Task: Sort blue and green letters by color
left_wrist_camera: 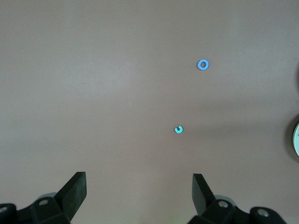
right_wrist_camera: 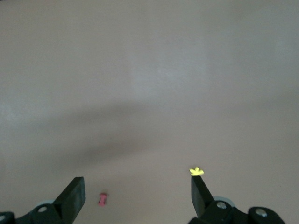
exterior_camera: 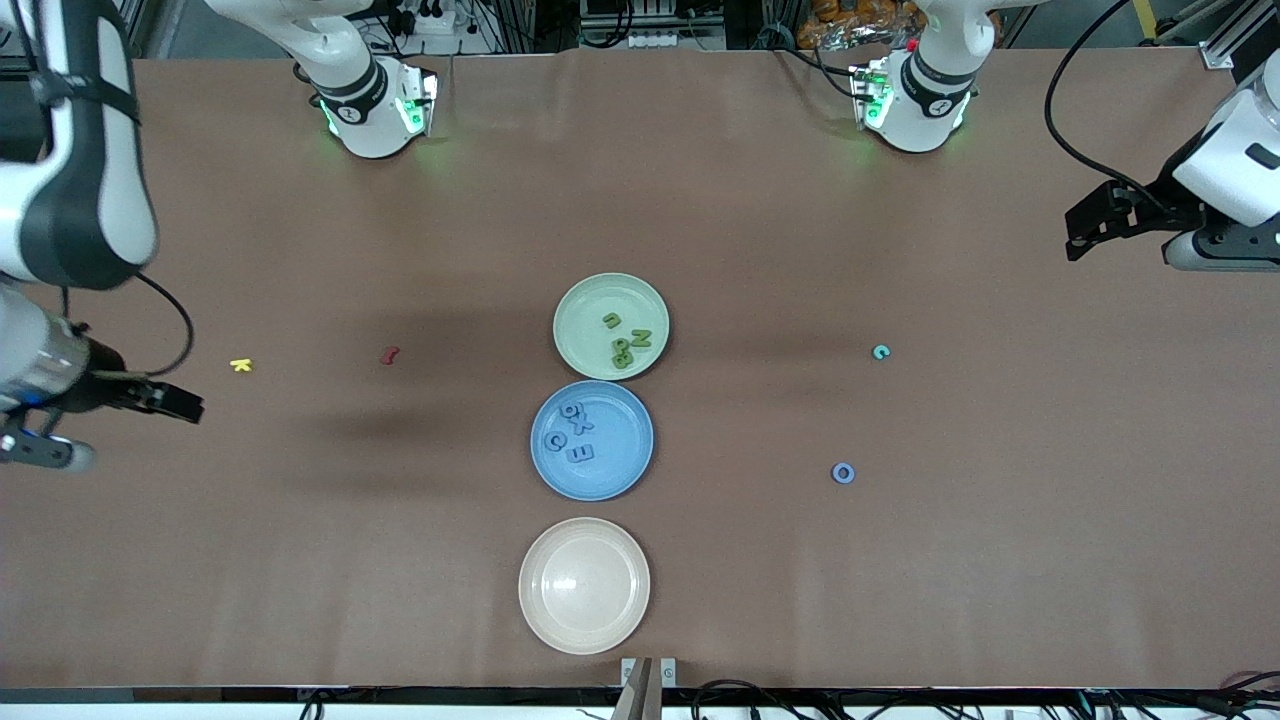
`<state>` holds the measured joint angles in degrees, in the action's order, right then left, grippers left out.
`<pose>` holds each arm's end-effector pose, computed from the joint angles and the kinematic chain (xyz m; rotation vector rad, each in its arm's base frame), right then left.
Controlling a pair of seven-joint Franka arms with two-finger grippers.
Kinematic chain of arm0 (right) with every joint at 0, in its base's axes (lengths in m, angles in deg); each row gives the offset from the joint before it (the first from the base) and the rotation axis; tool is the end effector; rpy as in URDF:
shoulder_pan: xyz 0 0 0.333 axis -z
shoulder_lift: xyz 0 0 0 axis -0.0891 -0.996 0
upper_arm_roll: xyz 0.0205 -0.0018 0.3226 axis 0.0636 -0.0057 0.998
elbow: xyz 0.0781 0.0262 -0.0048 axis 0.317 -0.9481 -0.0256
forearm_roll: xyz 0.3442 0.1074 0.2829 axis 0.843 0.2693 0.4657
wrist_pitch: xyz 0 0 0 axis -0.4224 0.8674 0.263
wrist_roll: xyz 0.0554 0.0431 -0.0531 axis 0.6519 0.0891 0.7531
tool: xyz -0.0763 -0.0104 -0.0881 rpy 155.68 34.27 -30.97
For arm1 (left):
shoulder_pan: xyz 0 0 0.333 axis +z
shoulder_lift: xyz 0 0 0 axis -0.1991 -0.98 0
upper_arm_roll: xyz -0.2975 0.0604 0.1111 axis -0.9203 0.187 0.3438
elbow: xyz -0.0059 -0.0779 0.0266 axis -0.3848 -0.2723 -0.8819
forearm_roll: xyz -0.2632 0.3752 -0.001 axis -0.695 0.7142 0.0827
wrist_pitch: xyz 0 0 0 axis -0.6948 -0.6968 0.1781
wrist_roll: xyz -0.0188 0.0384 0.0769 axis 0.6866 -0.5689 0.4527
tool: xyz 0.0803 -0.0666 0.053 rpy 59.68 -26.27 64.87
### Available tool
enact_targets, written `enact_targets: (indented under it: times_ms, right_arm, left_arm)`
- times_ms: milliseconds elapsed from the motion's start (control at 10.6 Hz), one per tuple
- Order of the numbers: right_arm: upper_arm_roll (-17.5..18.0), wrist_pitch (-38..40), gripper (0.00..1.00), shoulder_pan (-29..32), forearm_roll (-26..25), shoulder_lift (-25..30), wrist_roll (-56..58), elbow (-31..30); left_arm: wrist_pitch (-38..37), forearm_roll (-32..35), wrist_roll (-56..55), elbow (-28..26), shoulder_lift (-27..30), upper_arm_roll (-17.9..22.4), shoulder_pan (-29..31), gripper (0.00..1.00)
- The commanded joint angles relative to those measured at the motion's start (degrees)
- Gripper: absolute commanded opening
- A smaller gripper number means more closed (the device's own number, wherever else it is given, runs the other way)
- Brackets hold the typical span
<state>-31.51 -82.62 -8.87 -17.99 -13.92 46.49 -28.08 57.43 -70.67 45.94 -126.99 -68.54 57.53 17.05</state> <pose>0.7206 -0.0453 0.4688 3.0459 -0.3028 0.0227 0.6096 -0.0706 0.6329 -3.1030 0.1089 -0.0237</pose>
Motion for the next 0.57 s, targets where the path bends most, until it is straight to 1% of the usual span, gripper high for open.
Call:
enact_targets:
  times_ms: [0,284,473]
  right_arm:
    - [-1.09,5.39,1.0,0.07,1.57,6.23,0.84,-1.28]
    - [-2.84,10.58,1.0,-0.63,1.48,10.8,0.4,-1.01]
    - [-3.02,14.71,1.0,-0.64,0.78,13.52,0.14,-0.84]
  left_arm:
    - [-0.17,-0.9,1.54,-0.43,0.58,0.61,-0.74,1.0]
    - [0.01,-0.9,1.54,-0.34,0.49,0.52,-0.74,1.0]
    - [0.01,-0.9,1.54,-0.26,0.49,0.61,-0.74,1.0]
